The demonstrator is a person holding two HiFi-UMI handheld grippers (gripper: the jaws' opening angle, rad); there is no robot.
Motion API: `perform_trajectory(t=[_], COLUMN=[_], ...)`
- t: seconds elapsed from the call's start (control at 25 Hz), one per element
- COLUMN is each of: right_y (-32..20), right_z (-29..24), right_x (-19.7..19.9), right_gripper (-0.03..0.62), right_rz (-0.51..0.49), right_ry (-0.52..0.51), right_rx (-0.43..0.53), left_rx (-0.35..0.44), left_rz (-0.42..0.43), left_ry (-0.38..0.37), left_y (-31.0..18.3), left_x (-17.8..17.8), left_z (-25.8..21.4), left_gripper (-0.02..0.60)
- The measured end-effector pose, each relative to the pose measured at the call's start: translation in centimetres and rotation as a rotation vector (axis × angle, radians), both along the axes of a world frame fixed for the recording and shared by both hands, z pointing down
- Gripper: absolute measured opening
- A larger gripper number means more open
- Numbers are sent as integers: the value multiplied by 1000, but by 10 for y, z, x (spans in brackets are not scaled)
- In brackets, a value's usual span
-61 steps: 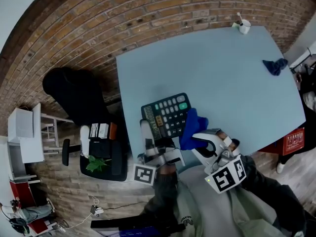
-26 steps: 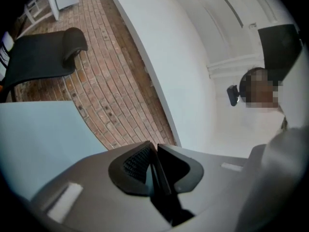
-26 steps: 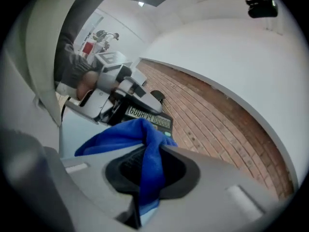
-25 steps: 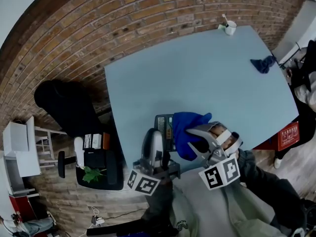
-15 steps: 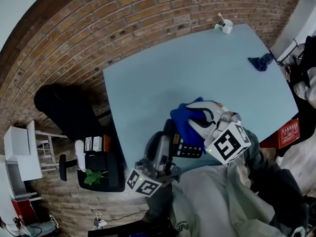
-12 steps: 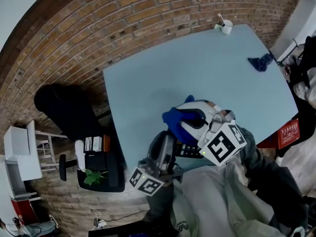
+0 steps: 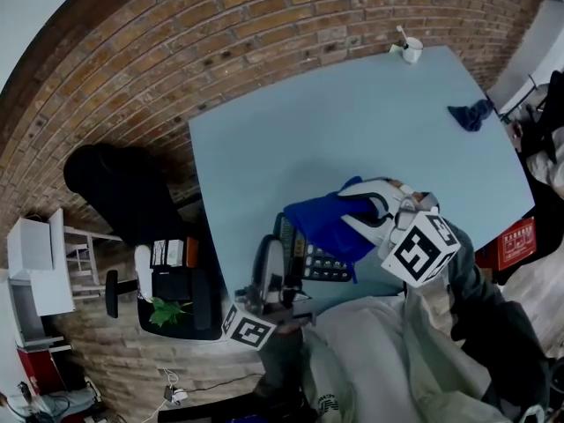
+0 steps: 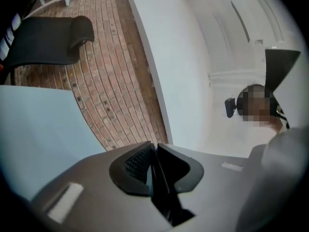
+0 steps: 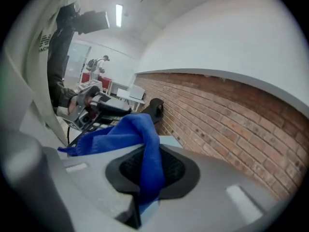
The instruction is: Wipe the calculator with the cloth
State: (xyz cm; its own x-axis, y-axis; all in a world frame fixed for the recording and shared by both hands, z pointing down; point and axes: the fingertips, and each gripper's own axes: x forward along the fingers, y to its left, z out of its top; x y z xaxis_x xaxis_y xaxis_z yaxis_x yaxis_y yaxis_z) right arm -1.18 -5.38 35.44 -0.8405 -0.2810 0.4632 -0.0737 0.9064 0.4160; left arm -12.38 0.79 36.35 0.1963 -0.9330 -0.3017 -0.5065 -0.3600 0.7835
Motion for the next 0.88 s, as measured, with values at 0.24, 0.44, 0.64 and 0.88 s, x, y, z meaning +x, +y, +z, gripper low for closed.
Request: perform_trajectory(t=[0.24,0.44,0.64,0.88], right_y=[37,78,26,55], right_z=[13,24,-12,-5], right_x=[25,8,15,-6], right_gripper=[48,48,48,48], right_rz=[34,-14,111,31], right_ry=[-17,4,-270,-371], right_rx=[-41,-17,53,19], left_rx=[113,108,117,128], left_rz=[-113,-31,106,63], left_ry=[366,378,417,496], left_y=[-2,-10,-11,-14], left_x=[-40,-19,17,6], left_z=[-11,-14,-19,-18], left_gripper=[35,29,29,29])
